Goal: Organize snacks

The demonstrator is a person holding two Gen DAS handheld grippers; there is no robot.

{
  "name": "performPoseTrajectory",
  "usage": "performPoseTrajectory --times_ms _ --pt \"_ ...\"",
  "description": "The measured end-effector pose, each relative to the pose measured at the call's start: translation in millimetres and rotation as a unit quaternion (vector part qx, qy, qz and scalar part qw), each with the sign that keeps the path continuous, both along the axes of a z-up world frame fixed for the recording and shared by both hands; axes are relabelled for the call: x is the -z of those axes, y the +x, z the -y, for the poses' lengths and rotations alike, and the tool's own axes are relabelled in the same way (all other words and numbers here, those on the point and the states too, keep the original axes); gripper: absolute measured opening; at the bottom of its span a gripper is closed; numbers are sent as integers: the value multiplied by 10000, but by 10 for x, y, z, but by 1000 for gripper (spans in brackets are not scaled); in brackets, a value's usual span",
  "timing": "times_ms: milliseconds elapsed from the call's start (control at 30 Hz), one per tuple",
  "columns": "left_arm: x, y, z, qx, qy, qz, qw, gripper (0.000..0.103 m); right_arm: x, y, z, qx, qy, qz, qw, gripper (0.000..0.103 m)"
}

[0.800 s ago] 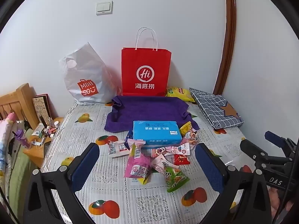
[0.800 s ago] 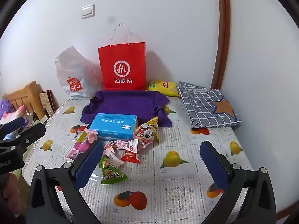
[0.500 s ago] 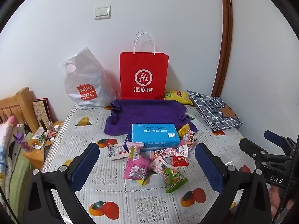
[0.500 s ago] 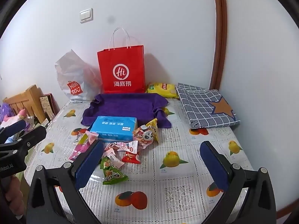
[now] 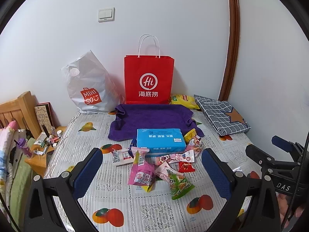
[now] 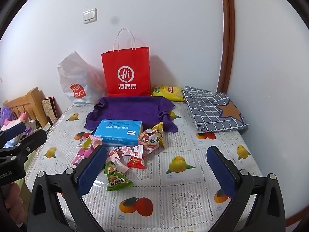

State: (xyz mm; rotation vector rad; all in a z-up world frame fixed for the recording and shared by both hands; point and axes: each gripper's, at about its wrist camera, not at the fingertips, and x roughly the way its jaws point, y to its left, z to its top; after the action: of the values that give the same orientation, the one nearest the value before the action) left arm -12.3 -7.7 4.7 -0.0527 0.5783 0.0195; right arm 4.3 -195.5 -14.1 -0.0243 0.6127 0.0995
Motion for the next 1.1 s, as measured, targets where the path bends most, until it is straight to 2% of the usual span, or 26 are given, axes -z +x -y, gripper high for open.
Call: performPoseTrajectory --times_ms 1100 --pt "35 -20 -79 -26 -48 23 10000 103 -30 -65 -39 -28 17 105 9999 102"
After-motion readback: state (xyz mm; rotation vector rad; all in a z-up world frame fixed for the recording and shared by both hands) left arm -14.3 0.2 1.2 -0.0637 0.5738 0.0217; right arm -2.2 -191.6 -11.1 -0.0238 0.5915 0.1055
